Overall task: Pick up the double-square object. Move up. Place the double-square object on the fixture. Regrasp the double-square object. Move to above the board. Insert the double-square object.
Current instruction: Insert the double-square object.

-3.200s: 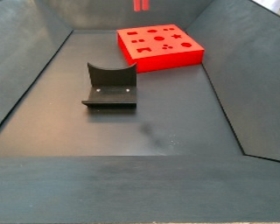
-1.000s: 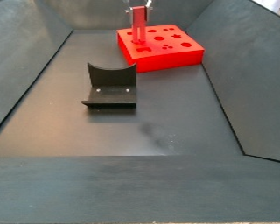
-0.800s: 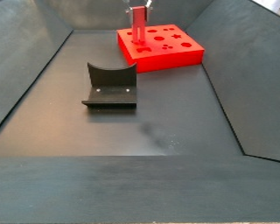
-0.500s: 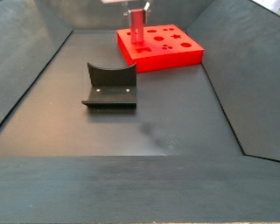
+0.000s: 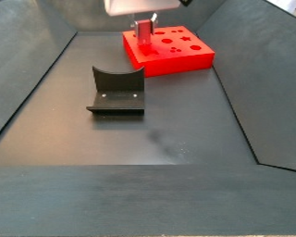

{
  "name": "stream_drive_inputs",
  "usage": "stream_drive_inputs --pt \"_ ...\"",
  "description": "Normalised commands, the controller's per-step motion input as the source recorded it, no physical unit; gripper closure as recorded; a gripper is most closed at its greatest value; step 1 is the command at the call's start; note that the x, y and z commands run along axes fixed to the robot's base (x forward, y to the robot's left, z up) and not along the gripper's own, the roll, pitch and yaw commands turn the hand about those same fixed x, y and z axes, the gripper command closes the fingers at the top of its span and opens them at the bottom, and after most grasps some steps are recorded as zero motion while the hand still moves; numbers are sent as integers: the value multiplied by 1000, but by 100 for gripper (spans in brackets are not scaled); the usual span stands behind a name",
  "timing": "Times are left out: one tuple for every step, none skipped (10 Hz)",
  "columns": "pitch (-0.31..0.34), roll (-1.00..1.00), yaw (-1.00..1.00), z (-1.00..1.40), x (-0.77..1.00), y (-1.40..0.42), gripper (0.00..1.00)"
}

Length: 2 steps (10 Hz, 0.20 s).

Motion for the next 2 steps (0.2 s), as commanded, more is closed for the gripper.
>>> stream_drive_inputs --pt "-74 26 0 -343 0 0 100" --pt "0 0 0 0 0 0 100"
